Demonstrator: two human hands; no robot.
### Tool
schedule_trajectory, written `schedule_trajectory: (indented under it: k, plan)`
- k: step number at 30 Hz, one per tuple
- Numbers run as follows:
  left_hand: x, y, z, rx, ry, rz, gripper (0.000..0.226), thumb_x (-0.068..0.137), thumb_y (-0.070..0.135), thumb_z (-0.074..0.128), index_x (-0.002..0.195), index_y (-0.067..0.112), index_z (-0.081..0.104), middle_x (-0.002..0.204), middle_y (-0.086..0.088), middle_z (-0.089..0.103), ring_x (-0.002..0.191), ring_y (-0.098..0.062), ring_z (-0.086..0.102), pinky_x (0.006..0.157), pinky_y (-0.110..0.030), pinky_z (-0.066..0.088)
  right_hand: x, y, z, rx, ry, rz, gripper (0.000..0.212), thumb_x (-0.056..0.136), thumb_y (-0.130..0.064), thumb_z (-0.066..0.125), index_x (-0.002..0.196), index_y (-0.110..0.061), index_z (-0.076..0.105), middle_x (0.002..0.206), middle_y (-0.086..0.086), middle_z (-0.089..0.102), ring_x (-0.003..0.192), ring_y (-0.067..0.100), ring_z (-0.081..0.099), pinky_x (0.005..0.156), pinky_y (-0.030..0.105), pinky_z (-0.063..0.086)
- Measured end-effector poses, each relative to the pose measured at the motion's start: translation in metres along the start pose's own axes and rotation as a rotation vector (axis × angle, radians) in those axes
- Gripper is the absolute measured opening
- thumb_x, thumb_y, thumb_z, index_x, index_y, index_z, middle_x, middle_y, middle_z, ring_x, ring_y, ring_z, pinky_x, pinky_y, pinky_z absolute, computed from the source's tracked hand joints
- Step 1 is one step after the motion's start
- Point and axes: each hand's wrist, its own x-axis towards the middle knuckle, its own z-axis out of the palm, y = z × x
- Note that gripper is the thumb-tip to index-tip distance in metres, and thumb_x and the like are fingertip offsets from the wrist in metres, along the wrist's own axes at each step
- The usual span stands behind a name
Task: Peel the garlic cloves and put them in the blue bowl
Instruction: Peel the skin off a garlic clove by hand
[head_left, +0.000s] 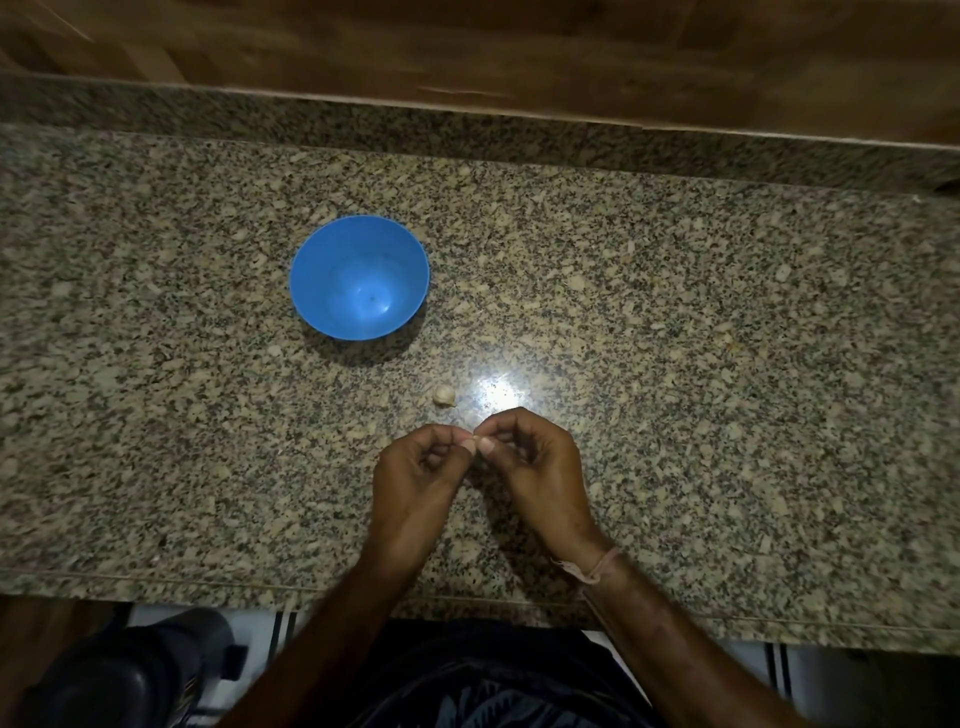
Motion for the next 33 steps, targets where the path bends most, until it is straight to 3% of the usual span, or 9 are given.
schedule_trajectory:
  k: [3,8,13,18,21,24,27,31,33]
  plan:
    - [0.001,0.0,0.003,0.071,-0.003,0.027,0.01,0.097,0.006,0.069,0.093,0.012,0.075,0.082,0.001,0.078,0.077,-0.009,0.075,0.069,-0.017,0.055,-0.001,0.003,0.001,0.165,-0.004,0.096,0.013,0.097,0.006,0.067,0.104,-0.002,0.074,0.089,0.006,0.075,0.085,0.021,0.071,0.081,0.034,0.061]
    - [0.002,-0.007,0.005,0.165,0.004,0.013,0.013,0.096,0.006,0.068,0.093,0.016,0.075,0.082,0.007,0.078,0.076,-0.005,0.073,0.068,-0.013,0.052,0.002,0.008,0.003,0.386,0.069,0.282,0.009,0.102,0.002,0.062,0.102,-0.002,0.07,0.09,0.015,0.075,0.078,0.021,0.069,0.078,0.038,0.06]
    - [0.008,-0.02,-0.001,0.267,0.068,-0.013,0.012,0.097,0.018,0.07,0.09,0.023,0.078,0.077,0.011,0.076,0.071,-0.003,0.068,0.065,-0.016,0.049,0.005,0.017,0.004,0.432,0.098,0.337,0.011,0.102,0.001,0.061,0.099,-0.005,0.069,0.095,0.013,0.078,0.081,0.019,0.072,0.076,0.027,0.061]
    - [0.007,-0.012,0.003,0.178,0.002,-0.018,0.009,0.098,0.017,0.07,0.093,0.018,0.077,0.079,0.009,0.078,0.074,-0.003,0.073,0.067,-0.013,0.052,0.001,0.016,0.005,0.372,0.085,0.3,0.005,0.1,0.003,0.064,0.102,0.003,0.068,0.089,0.016,0.072,0.082,0.021,0.07,0.08,0.036,0.061]
    - [0.003,-0.004,0.006,0.142,0.017,0.003,0.007,0.096,0.011,0.072,0.091,0.013,0.077,0.076,0.004,0.078,0.07,-0.007,0.075,0.066,-0.014,0.053,-0.001,0.014,0.004,0.306,0.067,0.264,0.008,0.099,0.001,0.067,0.104,0.006,0.069,0.091,0.018,0.074,0.083,0.024,0.071,0.086,0.05,0.062]
    - [0.003,-0.002,0.002,0.21,0.057,0.095,0.012,0.097,0.008,0.07,0.088,0.014,0.076,0.075,0.008,0.077,0.07,-0.003,0.073,0.064,-0.014,0.053,-0.003,0.011,0.0,0.153,0.043,0.16,0.007,0.098,-0.002,0.071,0.103,0.0,0.074,0.094,0.014,0.079,0.086,0.027,0.076,0.083,0.047,0.065]
    - [0.004,-0.01,-0.004,0.445,0.07,0.271,0.013,0.098,0.01,0.069,0.089,0.018,0.073,0.081,0.01,0.072,0.076,-0.008,0.069,0.067,-0.03,0.055,-0.003,0.009,-0.002,-0.022,0.037,0.052,0.005,0.095,-0.007,0.075,0.1,-0.008,0.078,0.091,0.007,0.08,0.087,0.023,0.078,0.08,0.038,0.065]
    - [0.006,-0.014,-0.009,0.66,0.086,0.492,0.013,0.098,0.006,0.063,0.089,0.014,0.068,0.085,0.007,0.063,0.079,-0.014,0.055,0.067,-0.028,0.039,-0.005,0.004,0.003,0.243,0.016,0.296,0.01,0.096,-0.002,0.073,0.101,0.006,0.074,0.092,0.025,0.077,0.081,0.027,0.075,0.083,0.045,0.063]
    - [0.006,-0.017,-0.013,0.703,0.059,0.562,0.013,0.098,0.008,0.059,0.089,0.014,0.066,0.085,0.006,0.062,0.081,-0.012,0.052,0.068,-0.025,0.036,-0.008,0.003,0.007,0.397,0.015,0.435,0.014,0.096,-0.002,0.072,0.104,0.009,0.072,0.097,0.03,0.076,0.079,0.024,0.075,0.081,0.039,0.063]
